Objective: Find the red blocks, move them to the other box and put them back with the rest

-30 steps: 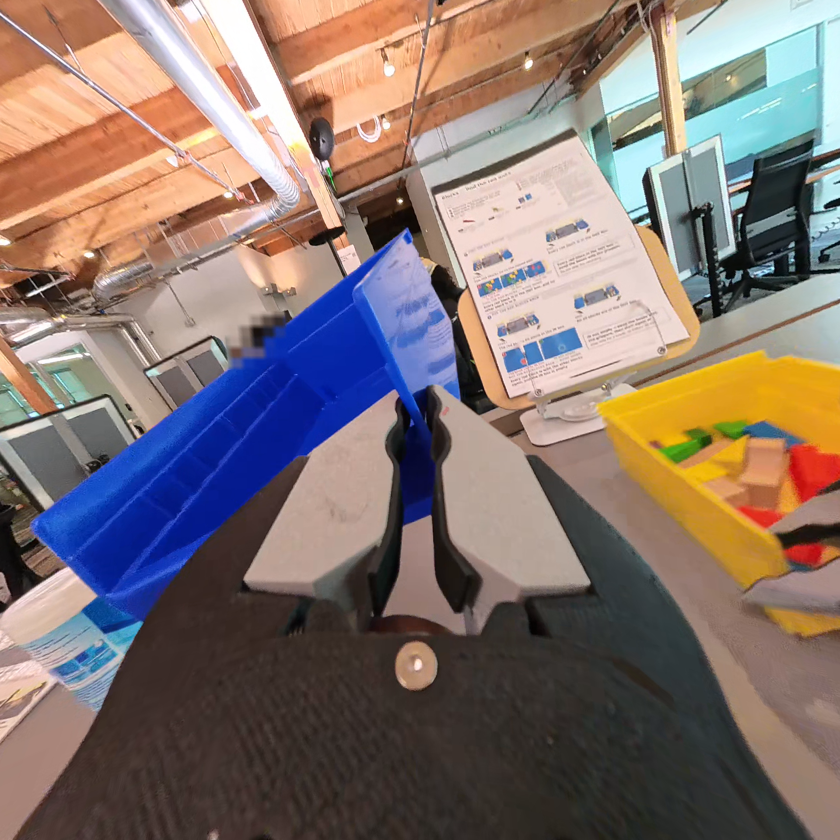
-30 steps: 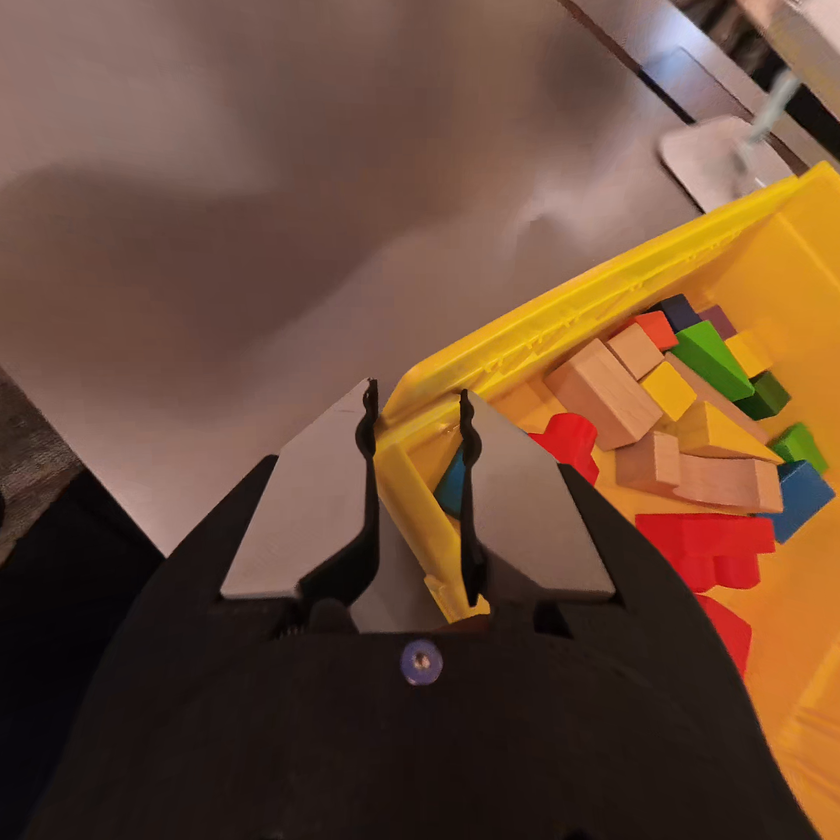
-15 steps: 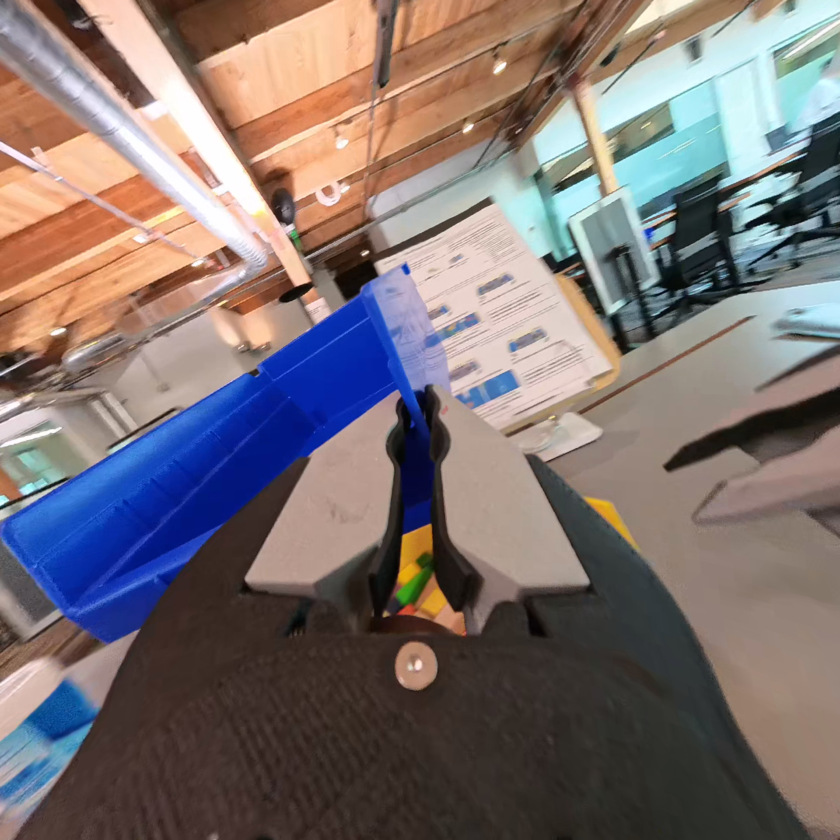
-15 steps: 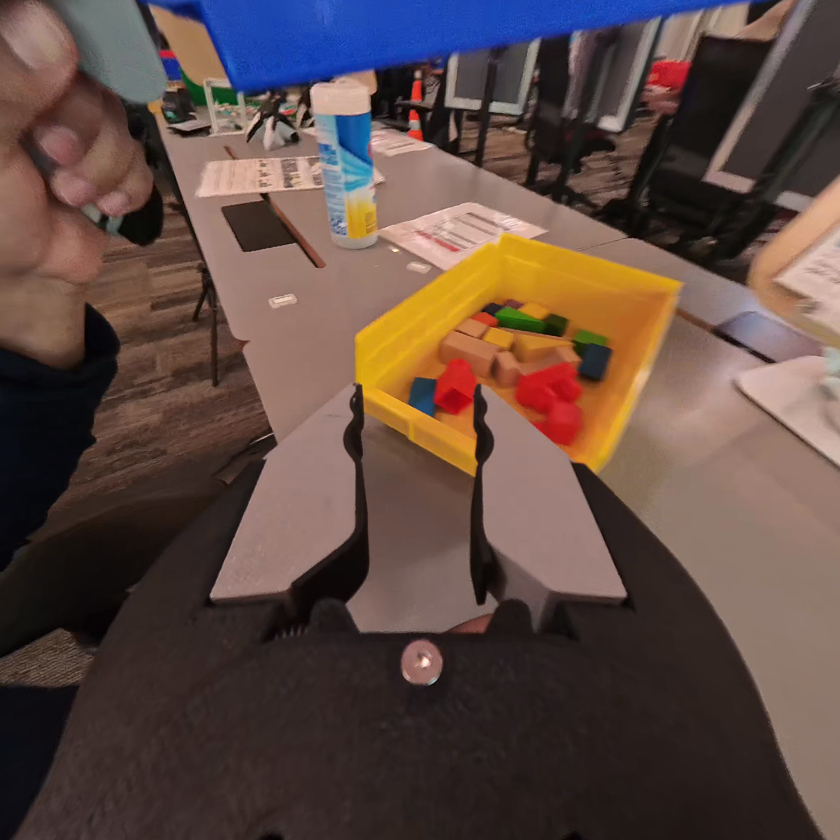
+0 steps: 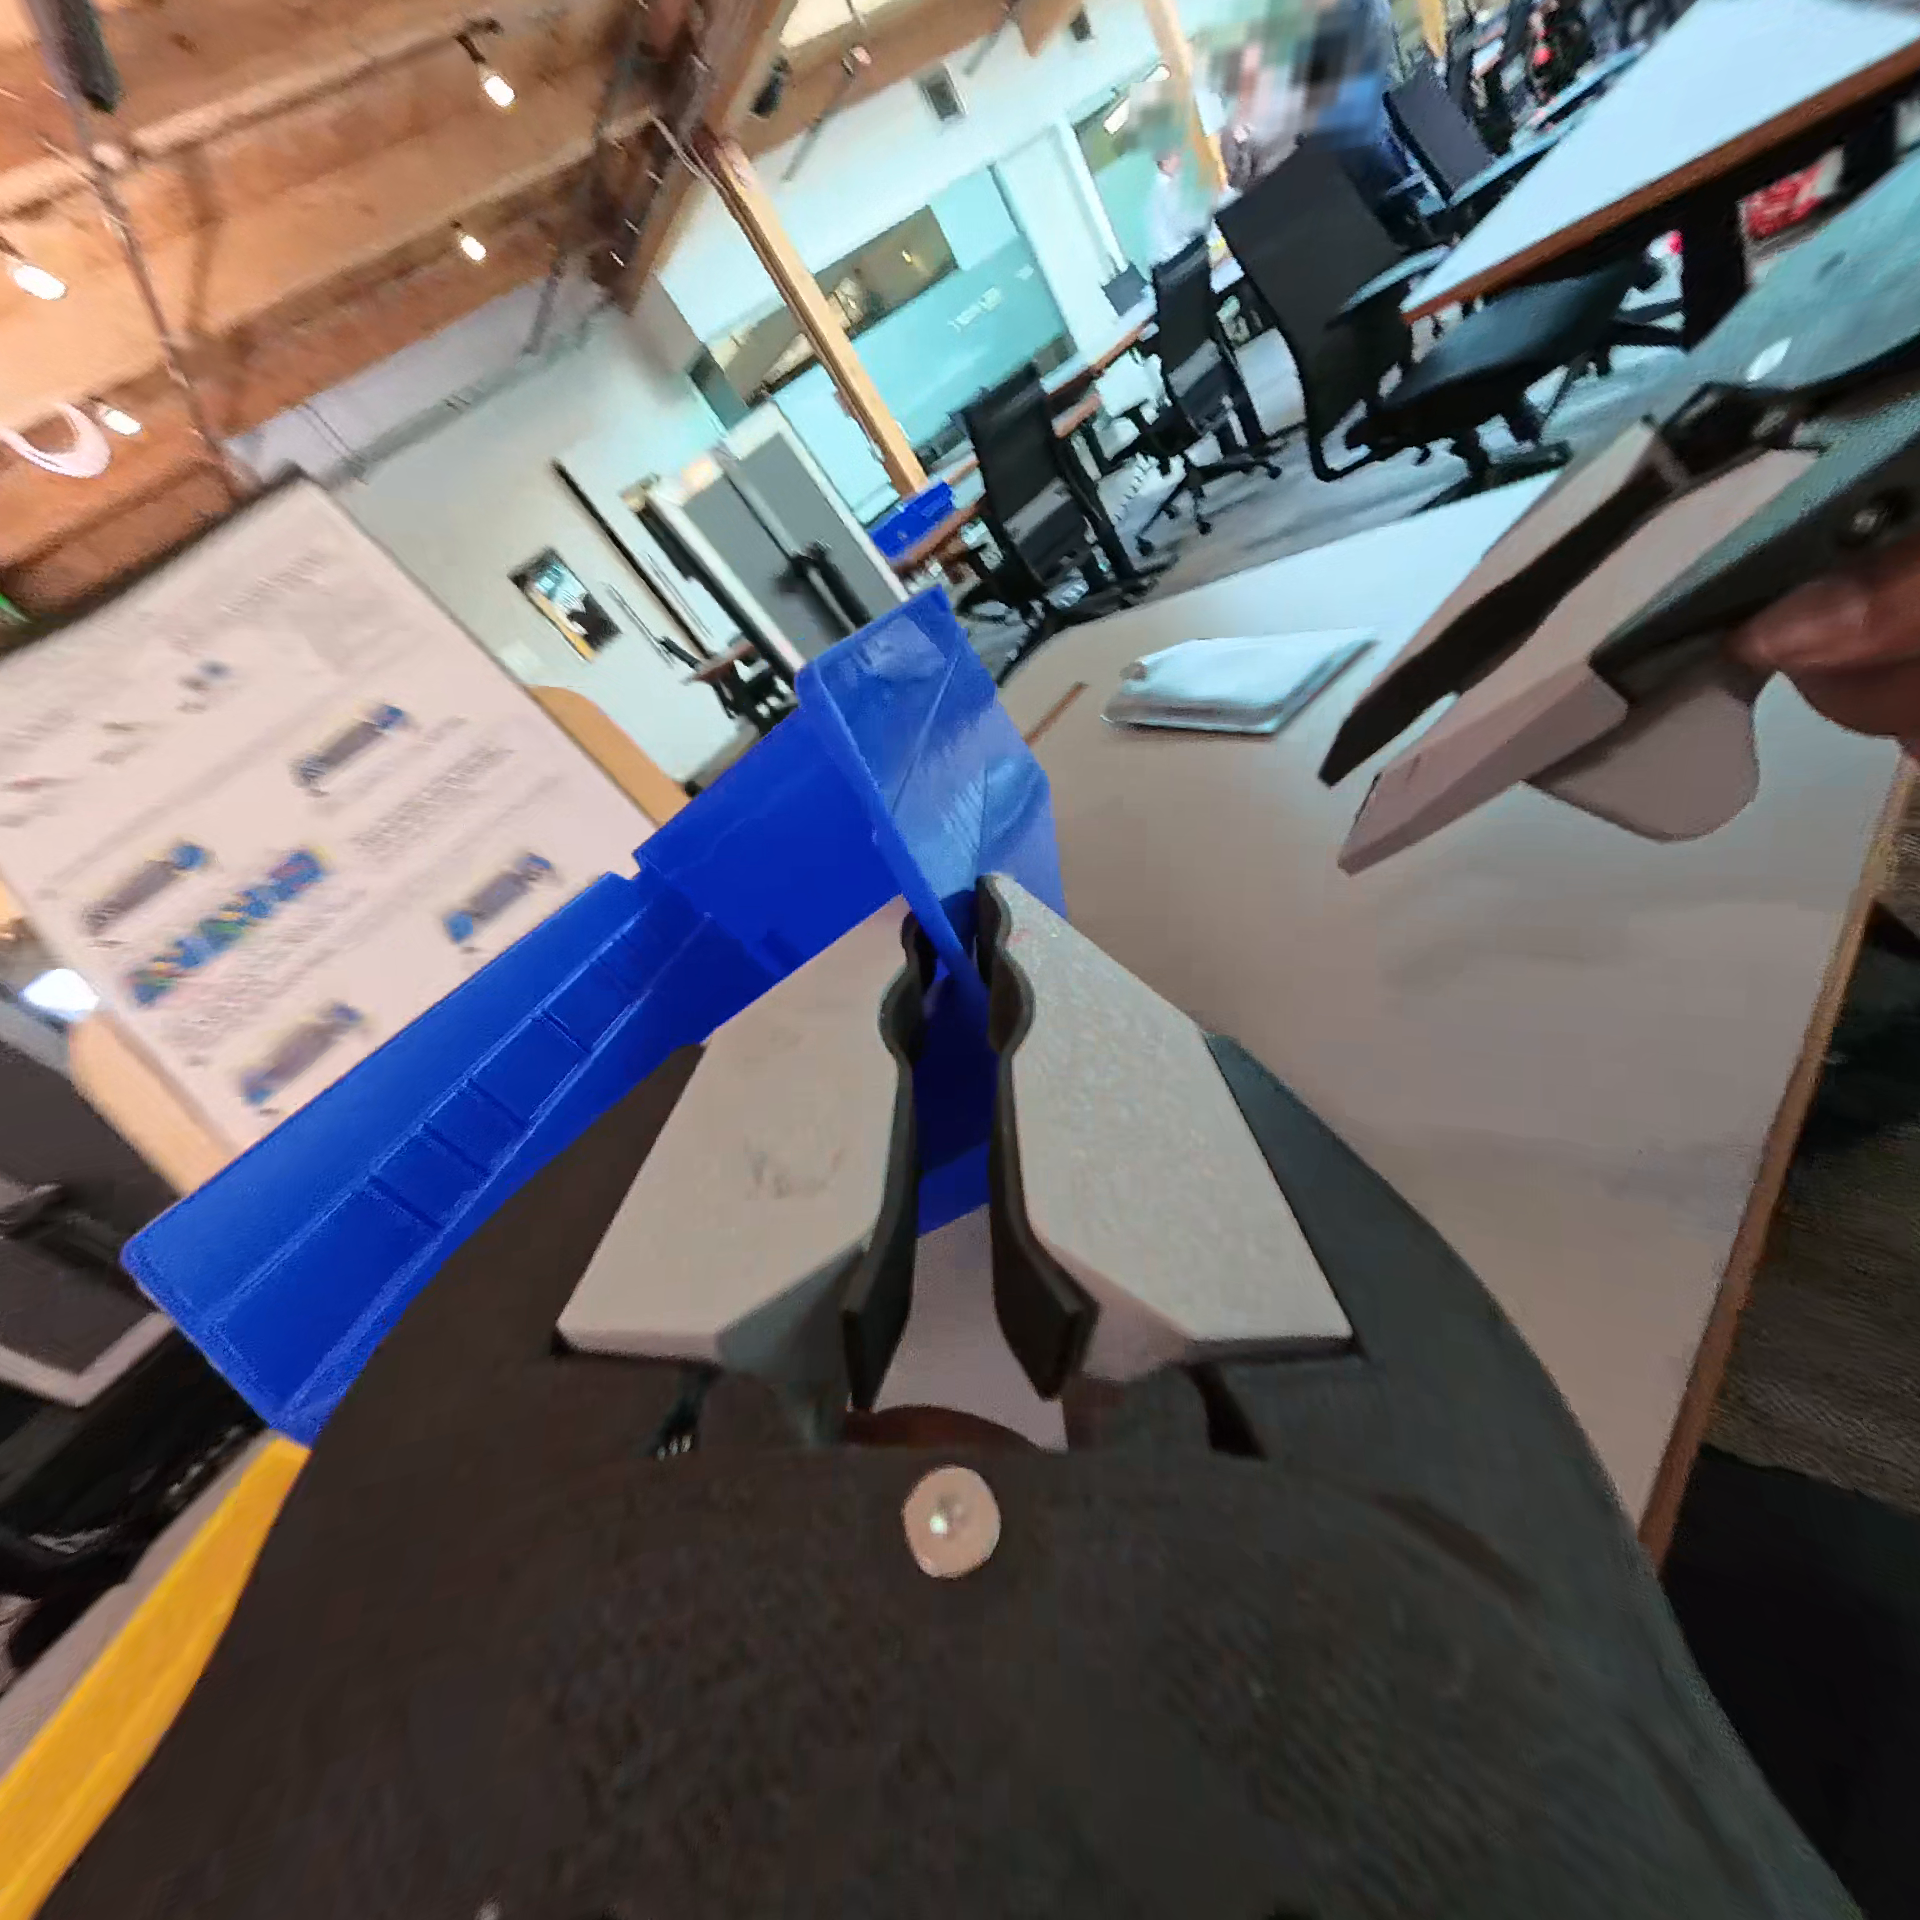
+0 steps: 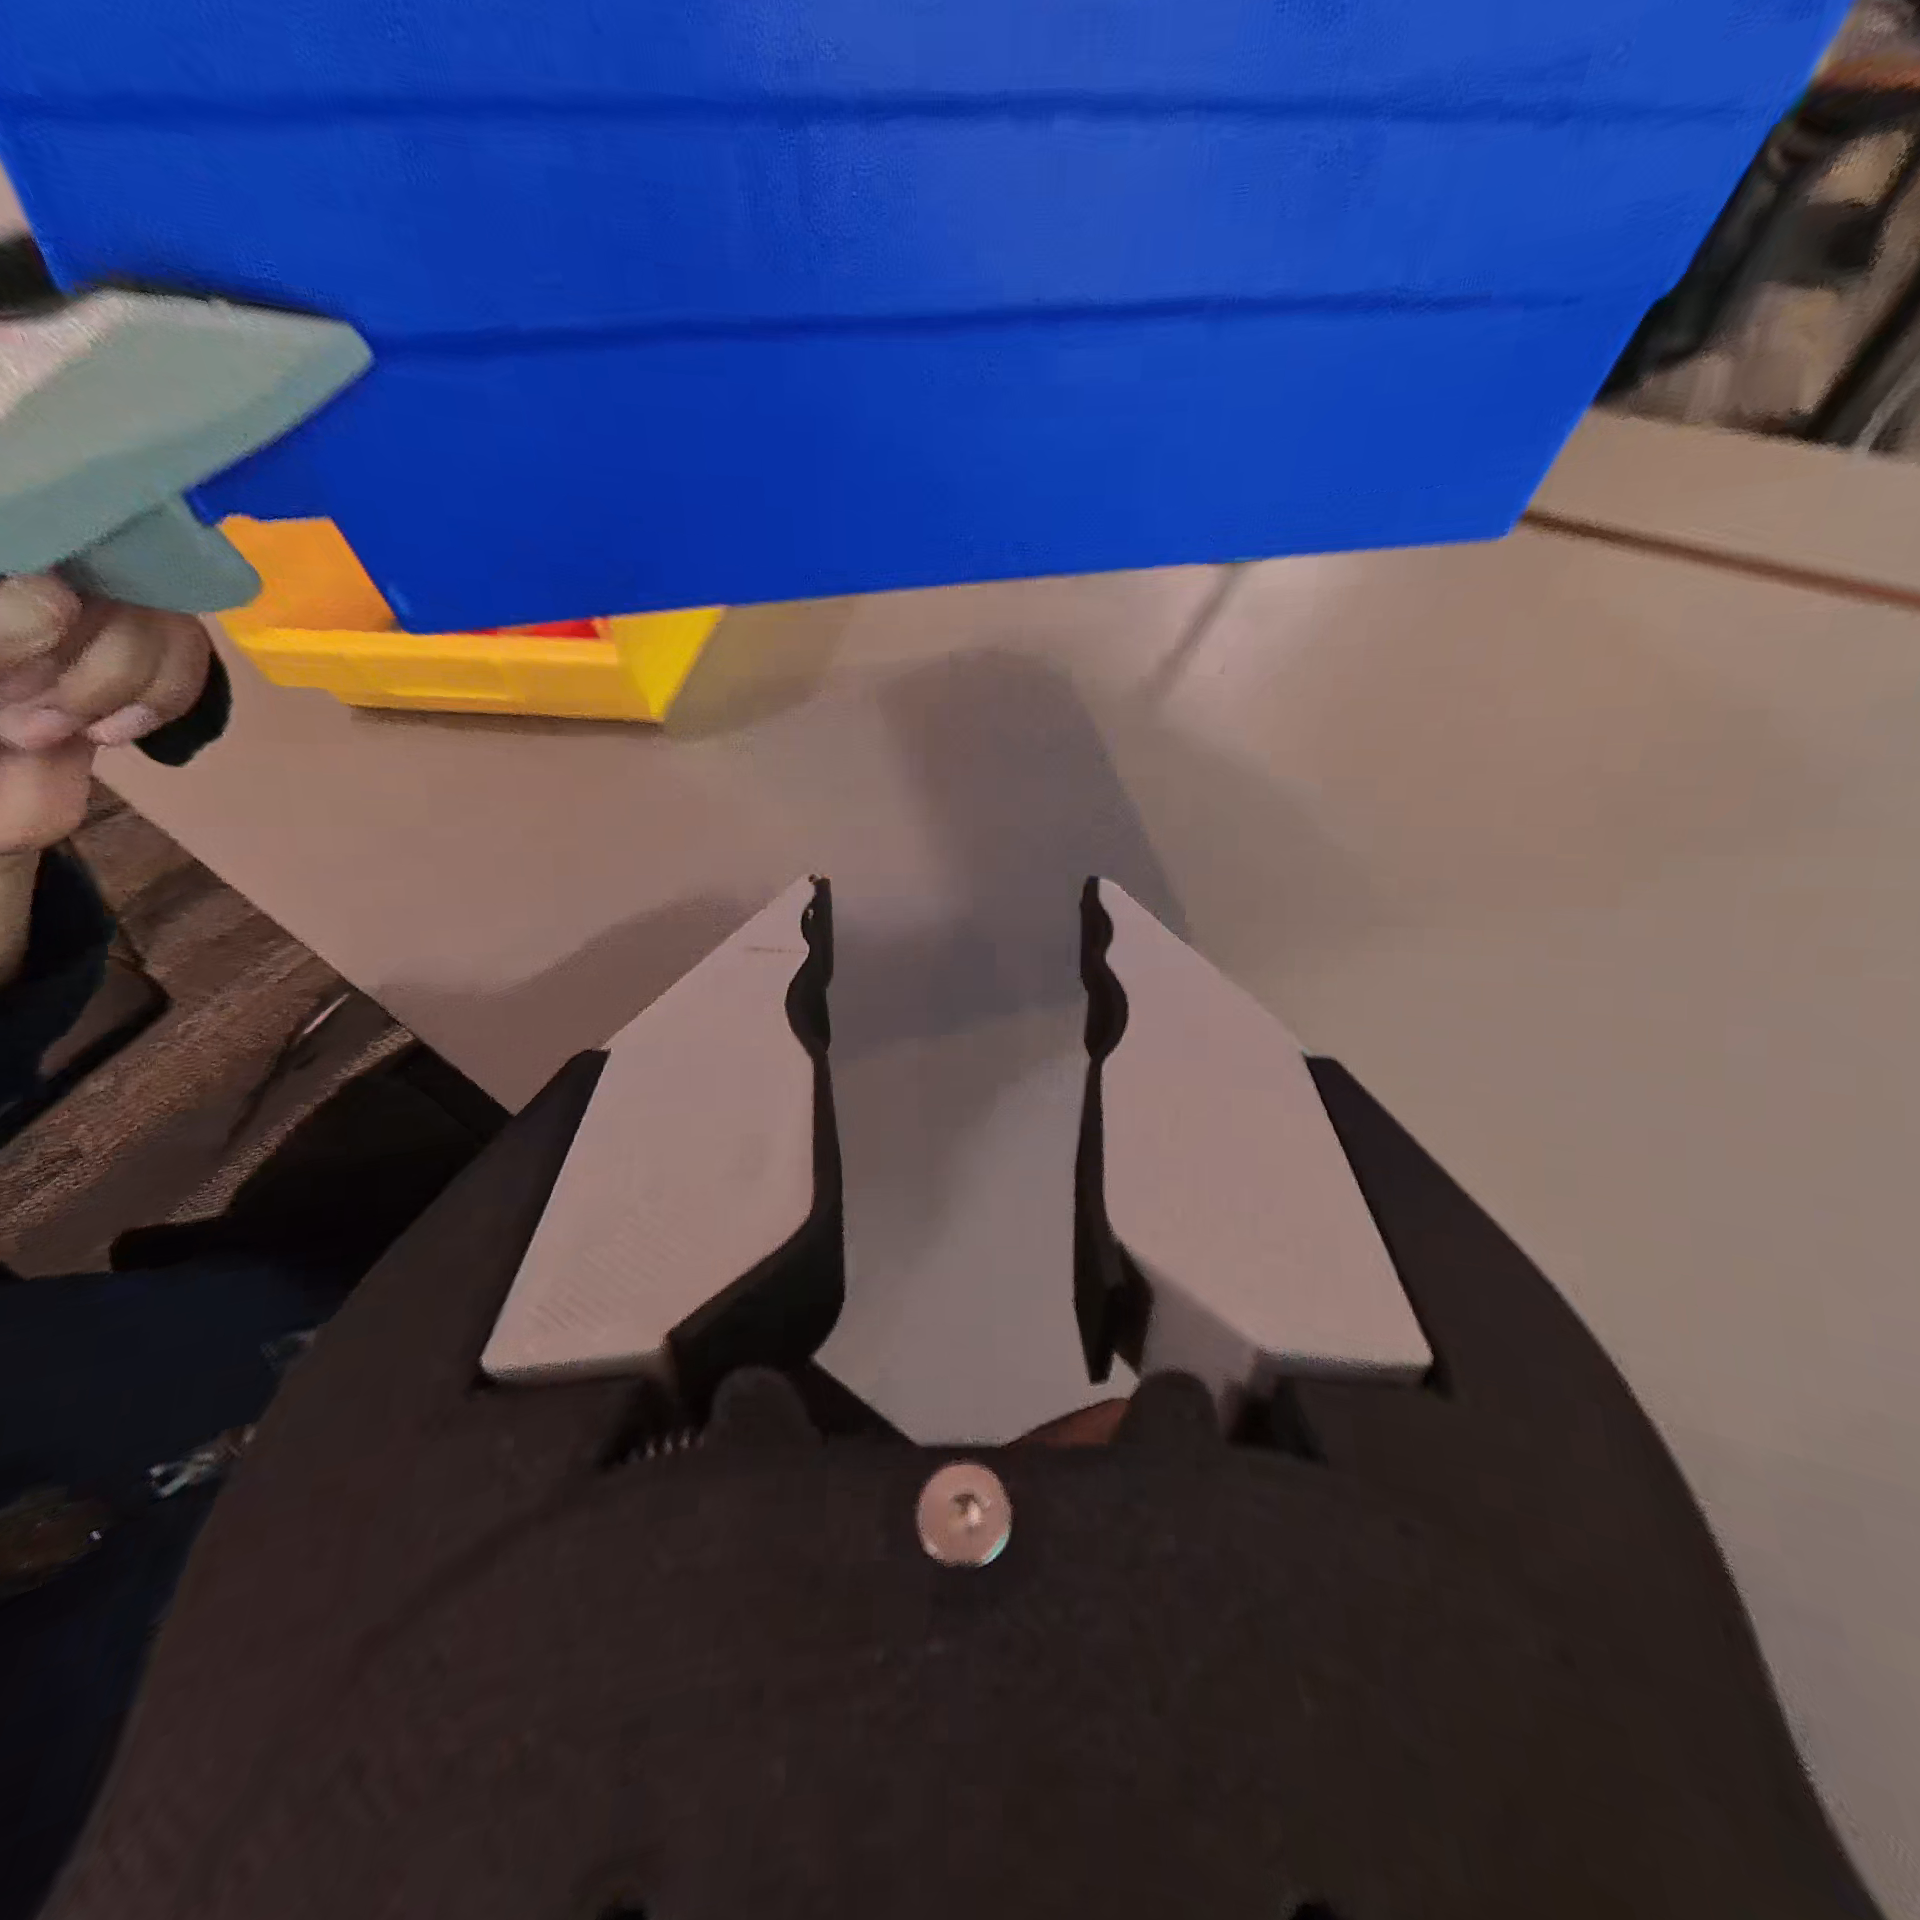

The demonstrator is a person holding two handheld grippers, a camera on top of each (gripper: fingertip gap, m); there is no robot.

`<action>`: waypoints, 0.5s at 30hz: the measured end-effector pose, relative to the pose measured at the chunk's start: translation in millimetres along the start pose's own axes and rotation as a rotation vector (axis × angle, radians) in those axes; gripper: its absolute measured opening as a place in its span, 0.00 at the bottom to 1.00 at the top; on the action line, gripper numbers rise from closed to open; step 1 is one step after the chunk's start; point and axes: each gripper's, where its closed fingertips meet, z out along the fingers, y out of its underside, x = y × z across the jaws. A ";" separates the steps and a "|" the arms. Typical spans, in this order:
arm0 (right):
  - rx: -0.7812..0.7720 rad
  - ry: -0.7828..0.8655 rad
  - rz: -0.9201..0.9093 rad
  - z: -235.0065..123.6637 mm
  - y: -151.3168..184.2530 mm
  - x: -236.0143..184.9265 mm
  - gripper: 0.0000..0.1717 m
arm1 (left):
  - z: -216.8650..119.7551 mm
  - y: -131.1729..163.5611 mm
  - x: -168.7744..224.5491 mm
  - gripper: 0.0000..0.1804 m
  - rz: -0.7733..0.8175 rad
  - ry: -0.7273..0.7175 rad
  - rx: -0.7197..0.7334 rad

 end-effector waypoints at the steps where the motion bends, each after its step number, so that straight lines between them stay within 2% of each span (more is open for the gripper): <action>1: -0.013 0.021 0.023 -4.5 8.0 12.1 0.27 | 12.6 8.6 12.1 0.02 -0.007 0.018 -0.023; 4: -0.019 0.045 0.096 -7.1 25.5 34.3 0.28 | 48.7 40.9 47.5 0.02 -0.063 0.081 -0.106; 6: -0.006 0.040 0.137 1.5 32.8 37.9 0.28 | 70.0 53.7 68.4 0.02 -0.112 0.087 -0.113; 8: 0.027 0.058 0.151 10.8 33.2 39.6 0.29 | 85.4 67.0 91.8 0.03 -0.179 0.162 -0.182; 11: 0.082 0.059 0.144 16.0 22.9 30.2 0.30 | 66.3 59.9 103.5 0.20 -0.363 0.340 -0.219; 13: 0.098 0.034 0.102 18.2 16.4 14.3 0.30 | 35.4 50.2 88.8 0.24 -0.425 0.405 -0.194; 15: 0.068 0.001 0.036 26.6 16.2 -7.0 0.31 | 2.7 50.3 62.7 0.27 -0.441 0.409 -0.185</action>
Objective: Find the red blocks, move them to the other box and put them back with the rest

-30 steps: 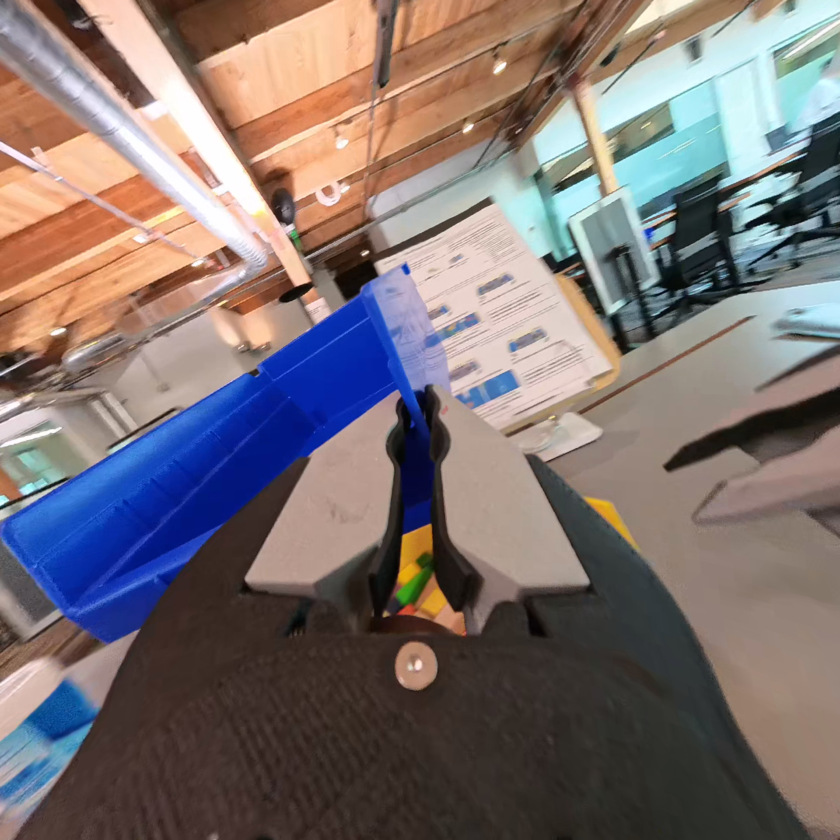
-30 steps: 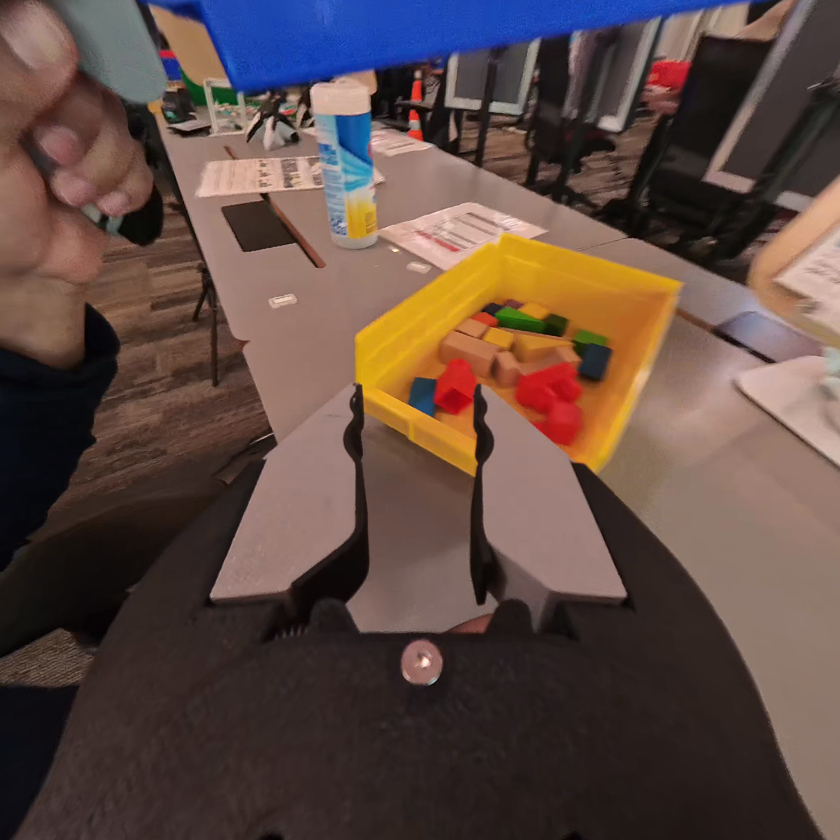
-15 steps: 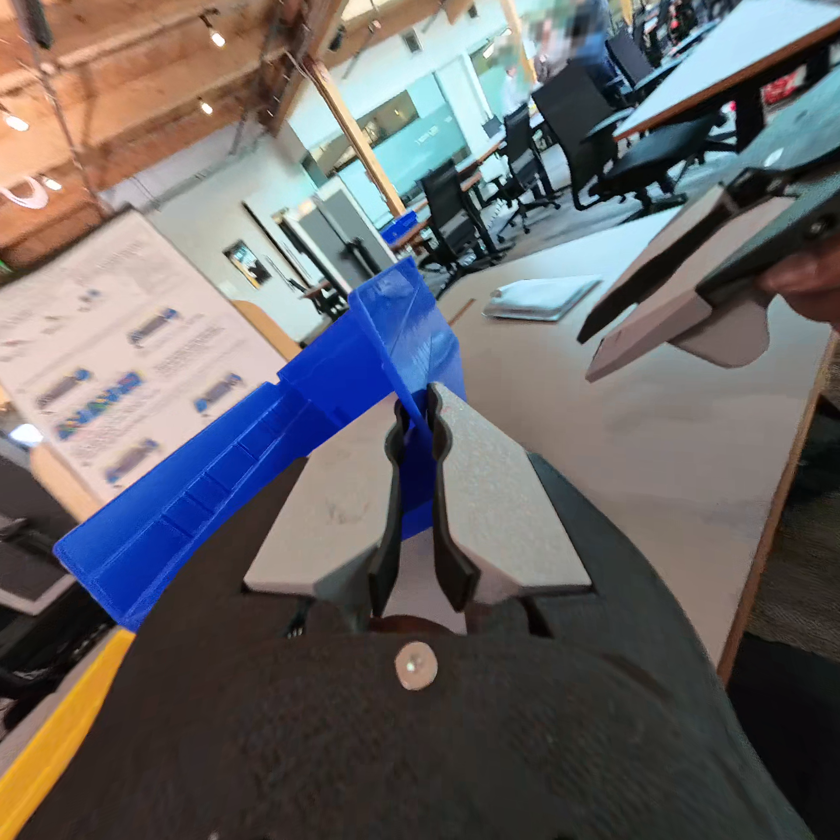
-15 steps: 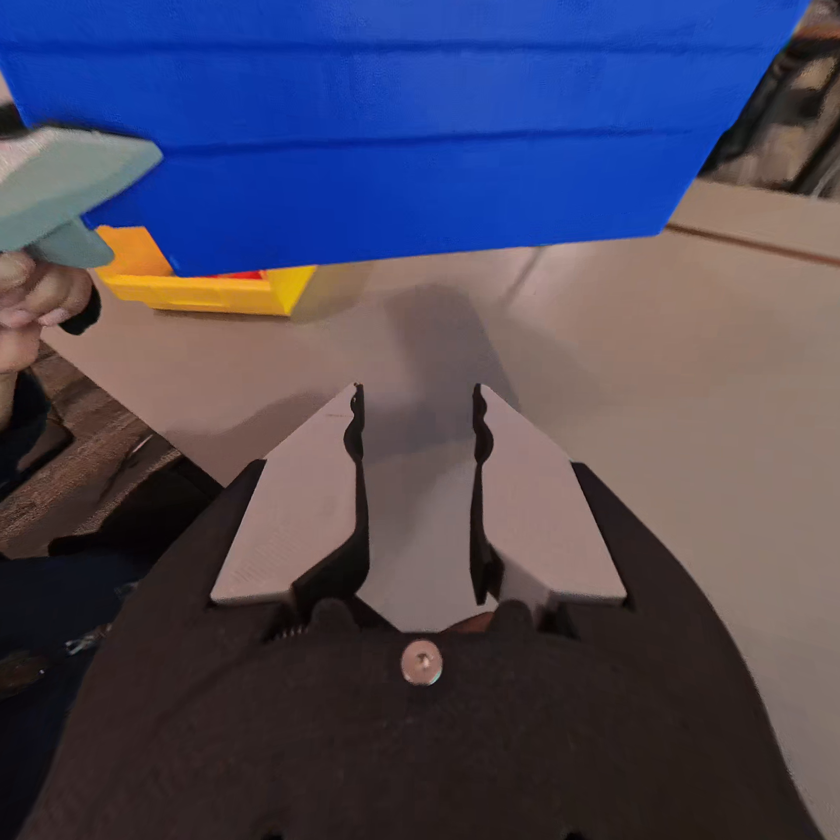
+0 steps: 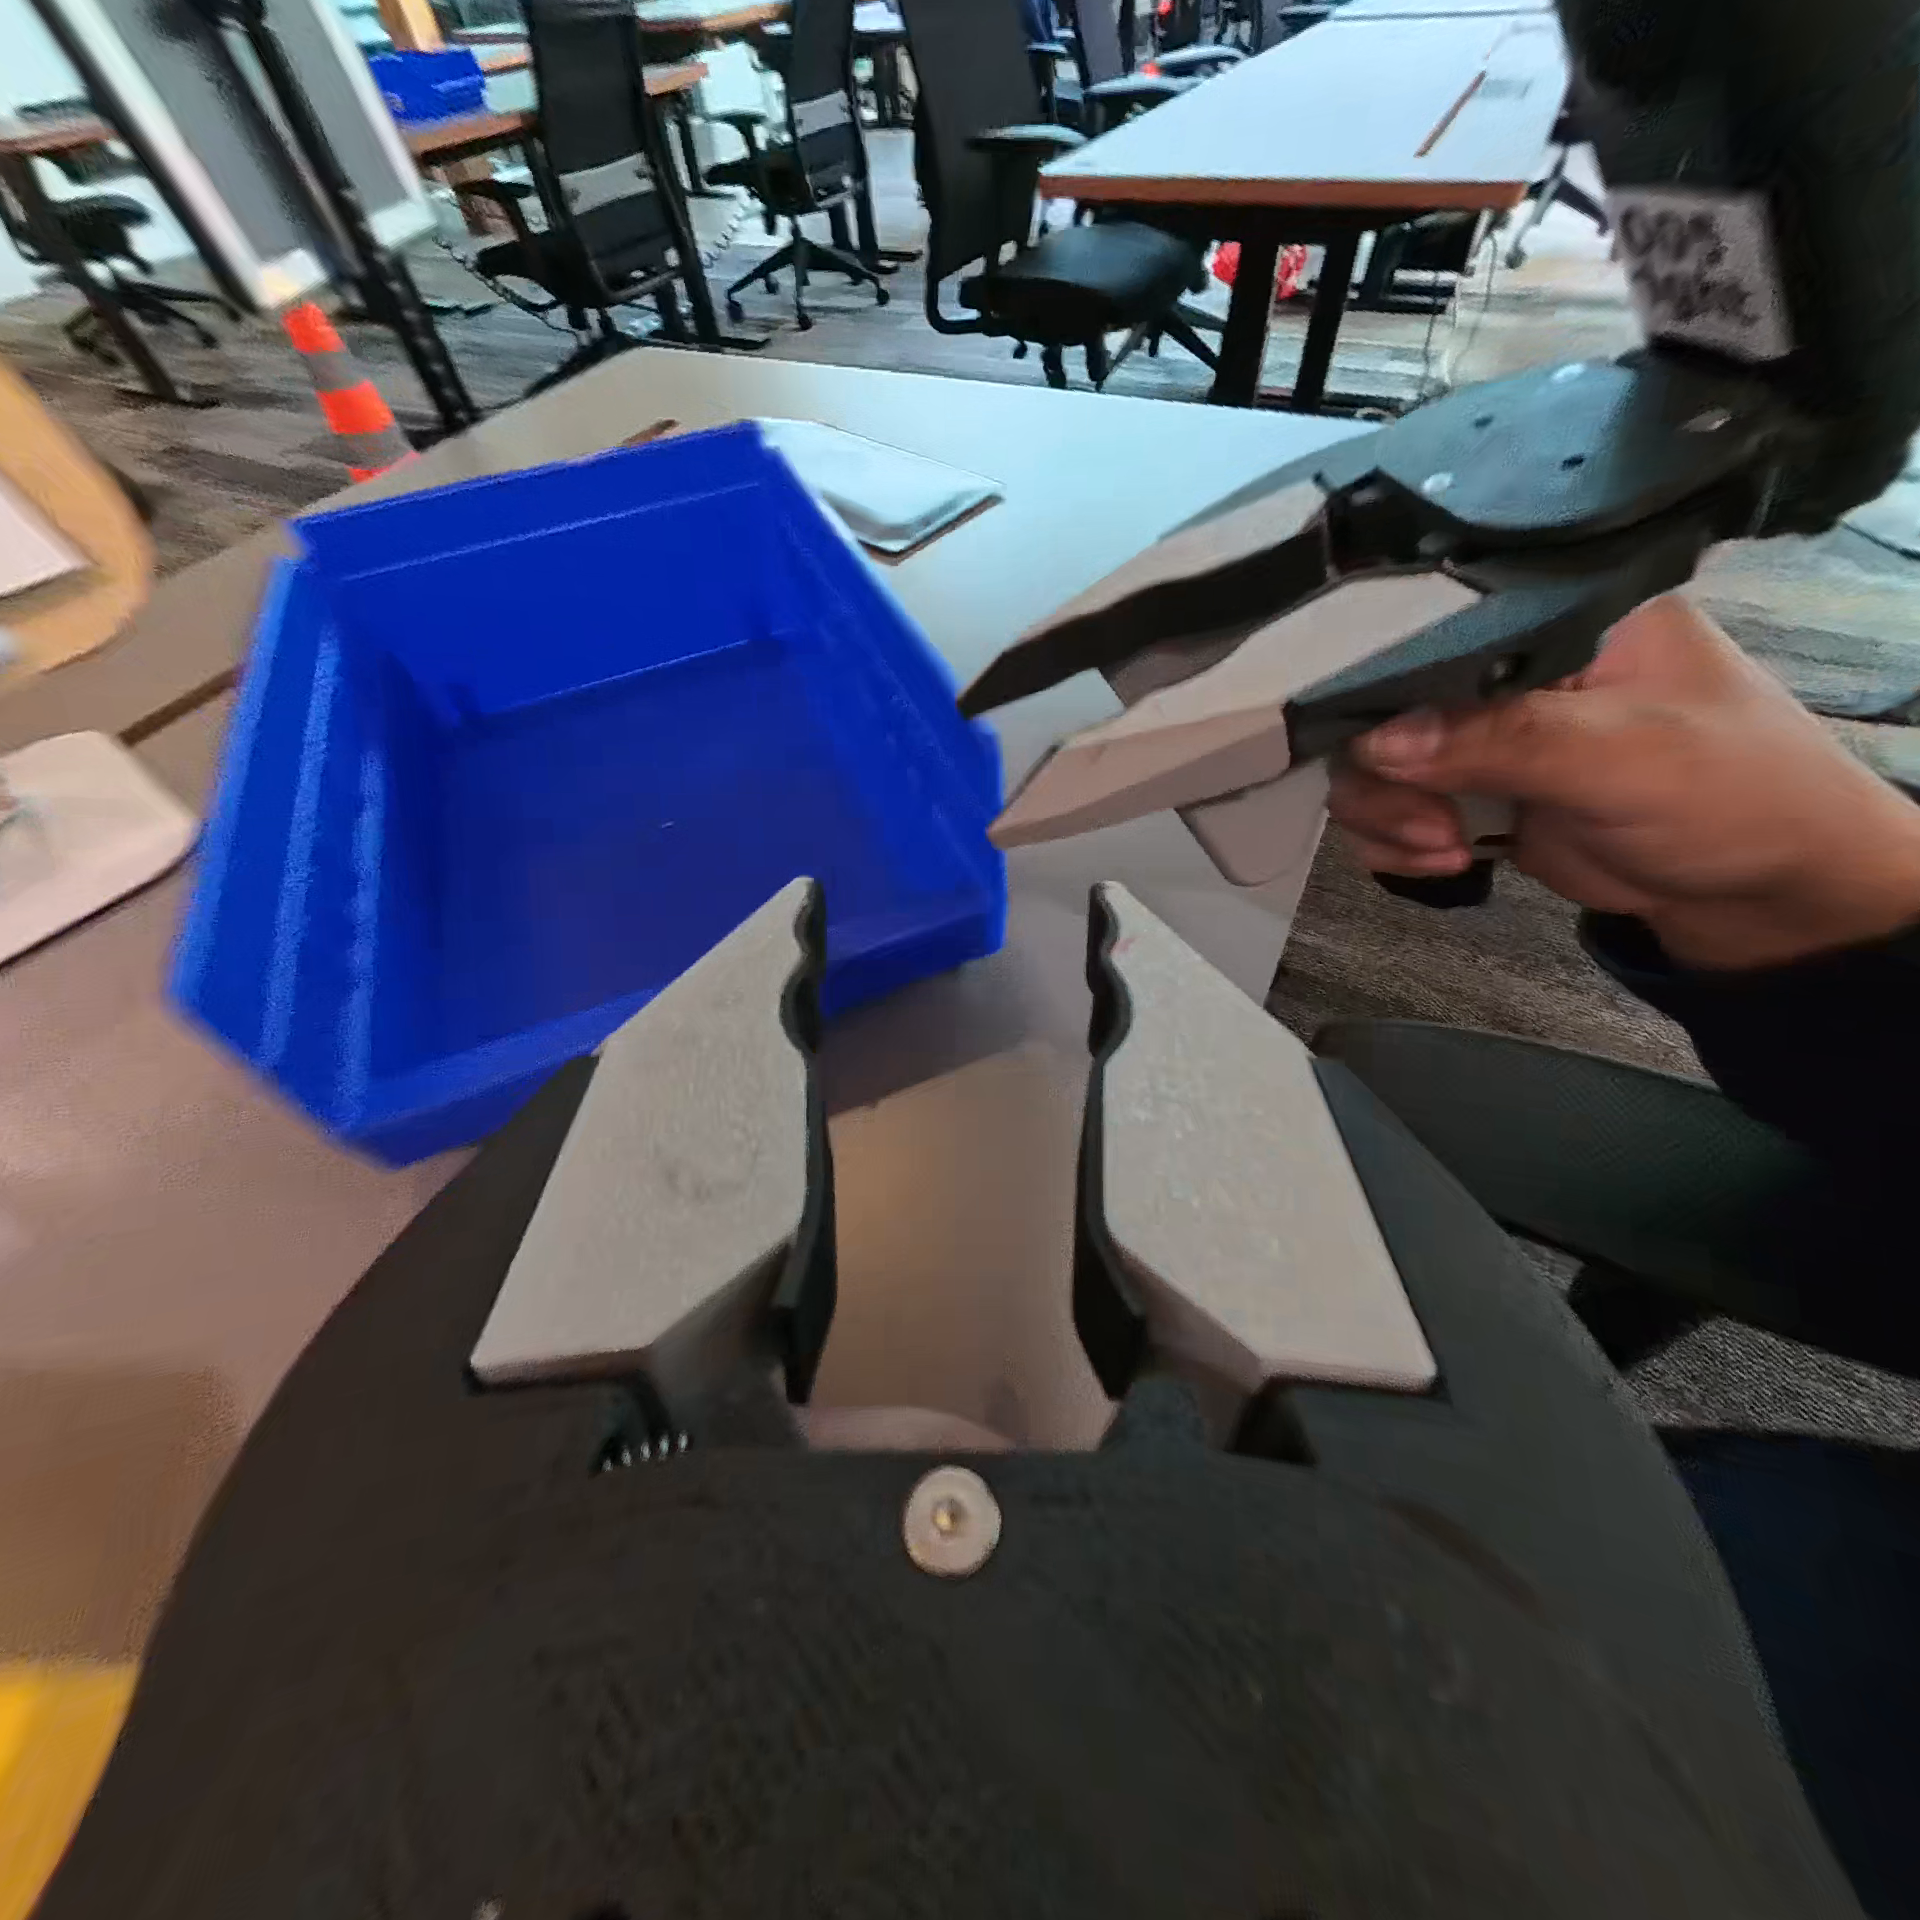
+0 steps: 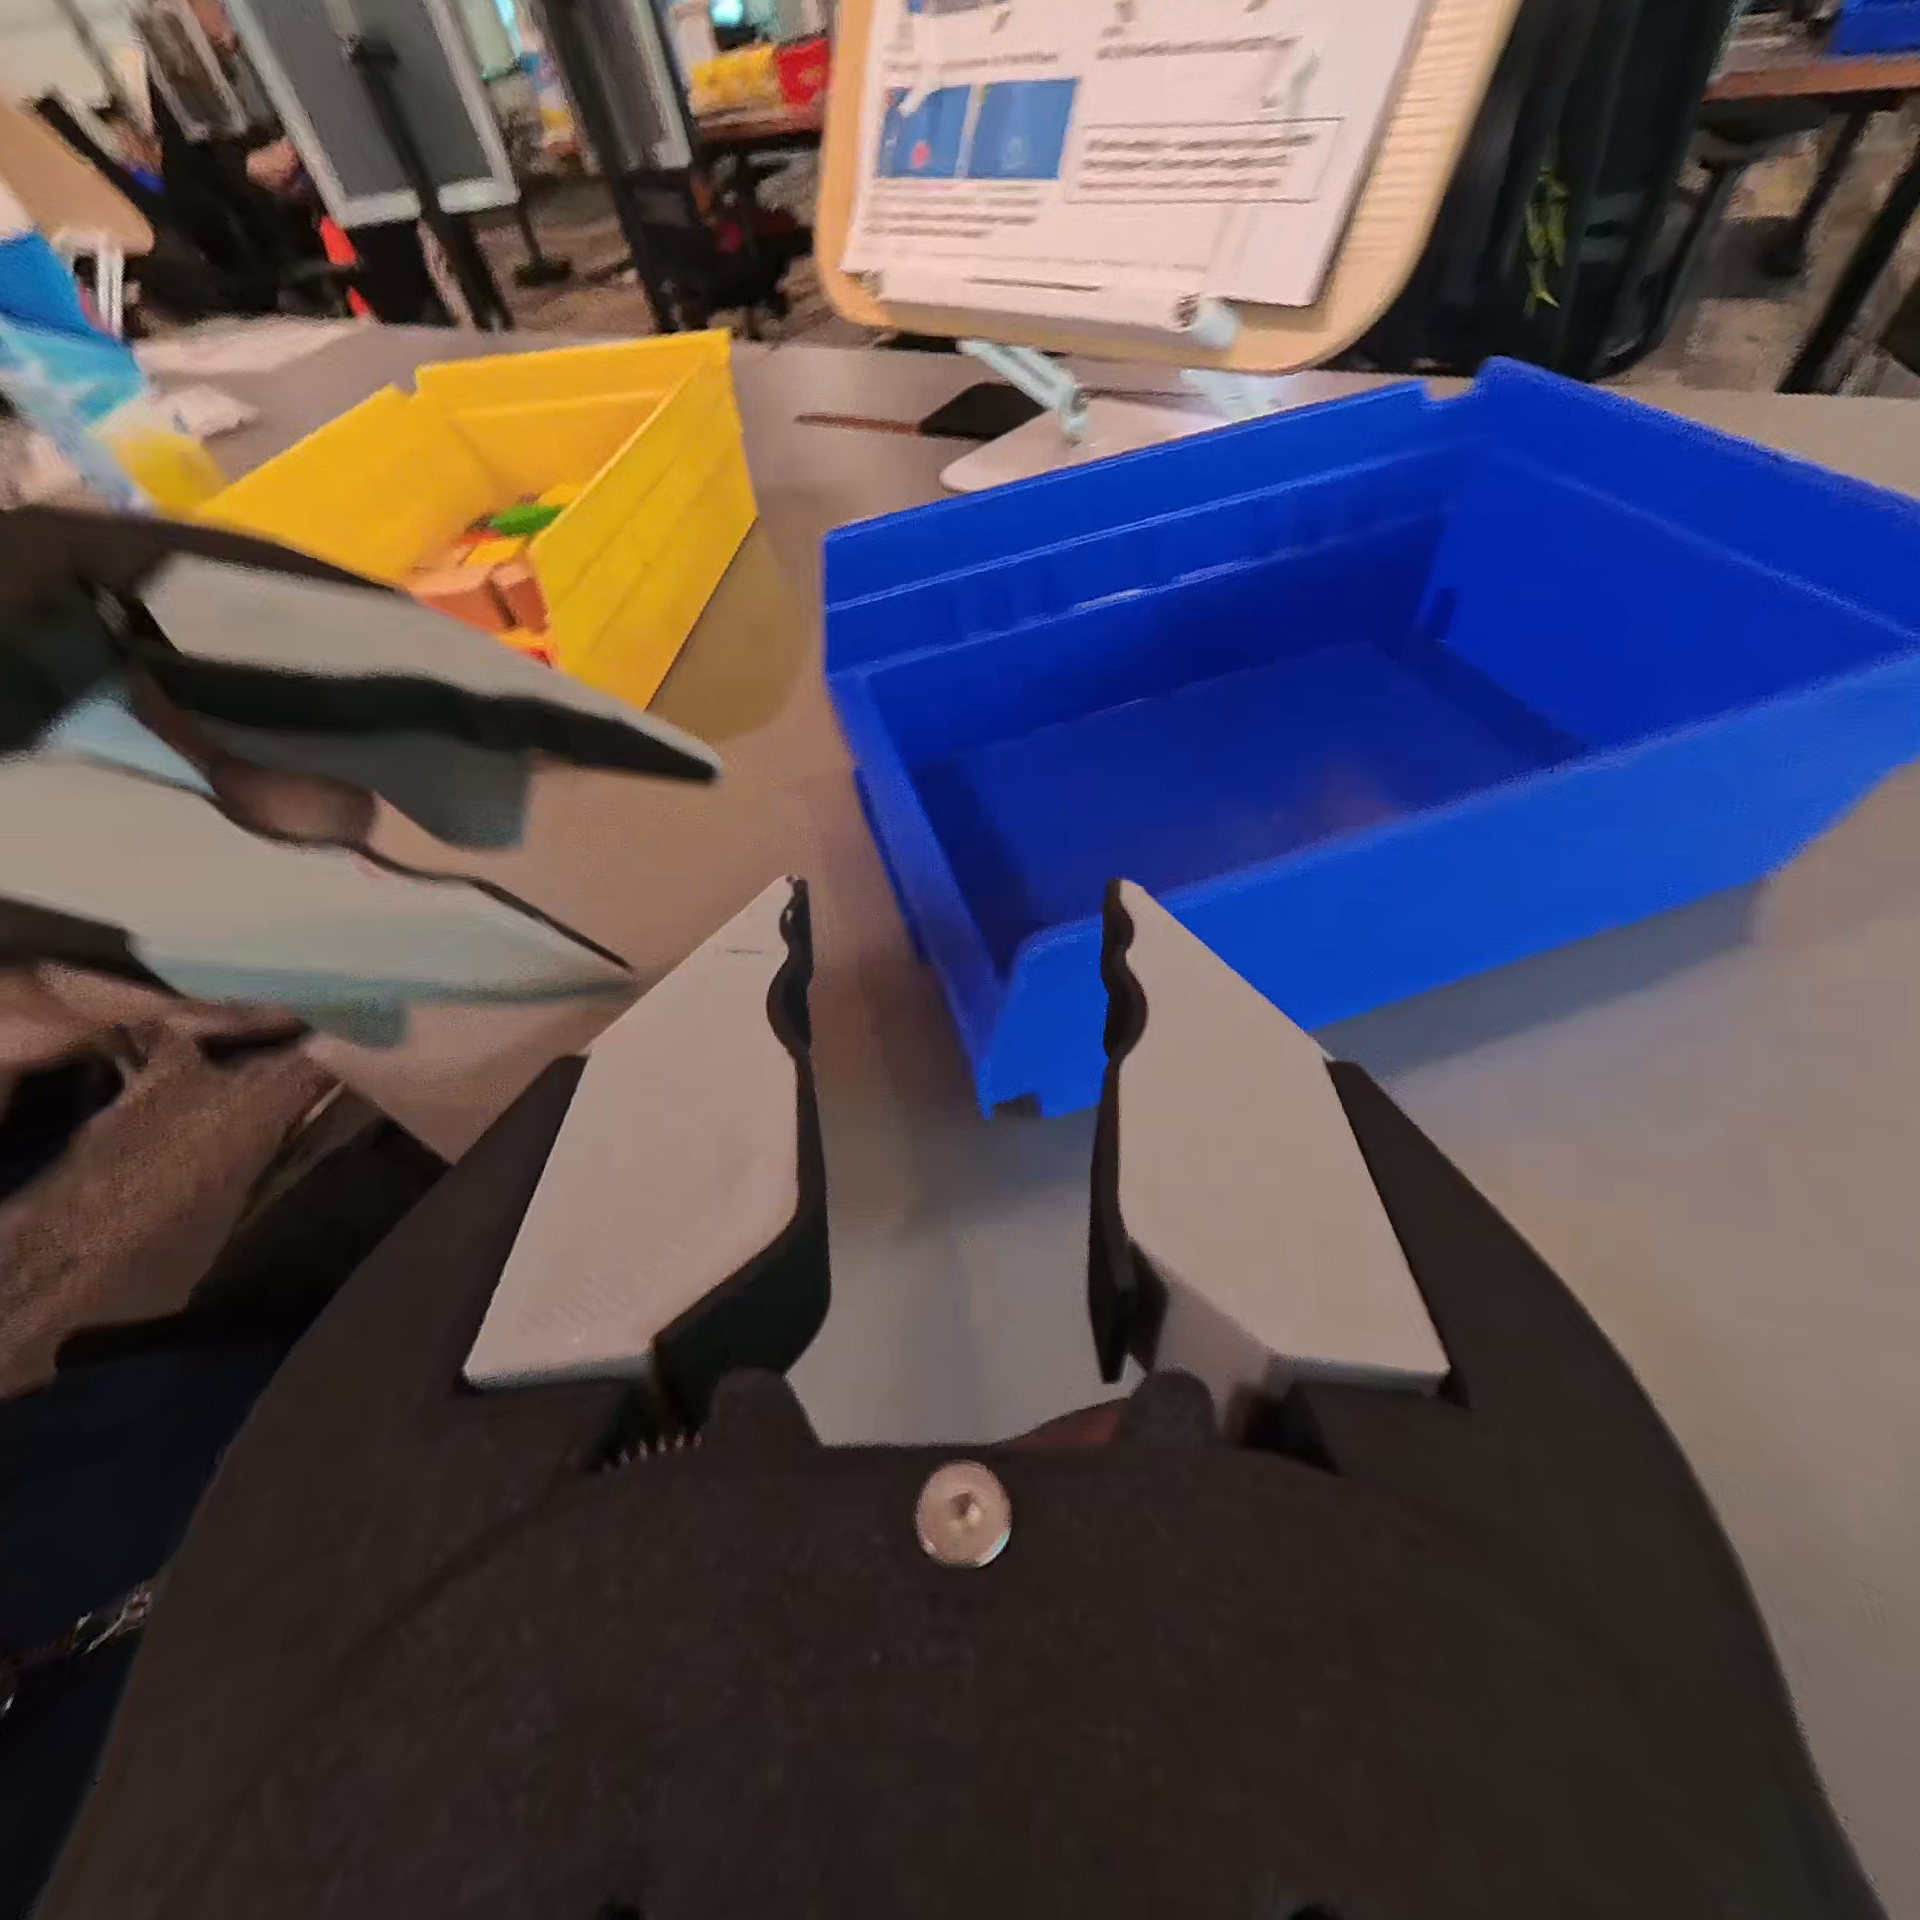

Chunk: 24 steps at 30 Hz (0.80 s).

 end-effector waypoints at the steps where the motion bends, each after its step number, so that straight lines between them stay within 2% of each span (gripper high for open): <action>1: -0.021 -0.025 -0.031 7.2 1.9 -13.1 0.31 | -19.9 0.8 -9.9 0.27 -0.002 -0.019 0.016; 4: -0.122 -0.032 -0.125 39.7 18.0 -39.2 0.31 | -66.2 23.0 -58.0 0.24 -0.011 -0.149 -0.011; 8: -0.275 0.145 -0.191 59.3 45.7 -11.1 0.30 | -122.2 83.2 -133.8 0.31 -0.067 -0.364 -0.170; 10: -0.278 0.196 -0.221 48.9 48.1 10.0 0.00 | -157.7 111.6 -164.7 0.32 -0.082 -0.468 -0.231; 13: -0.333 0.386 -0.230 20.3 53.6 71.1 0.00 | -208.2 142.7 -198.9 0.32 -0.122 -0.594 -0.270; 14: -0.357 0.465 -0.239 10.1 55.6 96.8 0.00 | -219.1 146.6 -203.9 0.18 -0.137 -0.600 -0.254; 15: -0.376 0.538 -0.227 -0.4 57.6 121.5 0.00 | -228.8 147.2 -209.7 0.11 -0.146 -0.614 -0.225; 17: -0.394 0.611 -0.124 -16.9 59.2 152.4 0.07 | -248.6 150.2 -226.5 0.13 -0.149 -0.698 -0.204; 18: -0.381 0.573 -0.067 -18.6 56.9 151.8 0.15 | -257.3 154.9 -234.0 0.21 -0.158 -0.747 -0.226; 19: -0.345 0.506 -0.025 -17.1 50.5 142.1 0.23 | -262.3 159.0 -236.3 0.26 -0.155 -0.764 -0.258; 21: -0.235 0.376 -0.005 -10.3 31.1 110.8 0.25 | -264.6 153.8 -233.4 0.30 -0.144 -0.780 -0.256; 22: -0.191 0.306 -0.018 -4.7 23.1 90.8 0.27 | -256.1 143.7 -224.2 0.34 -0.141 -0.742 -0.214; 24: -0.133 0.191 -0.049 9.3 12.9 53.9 0.39 | -226.8 122.9 -197.9 0.38 -0.132 -0.622 -0.141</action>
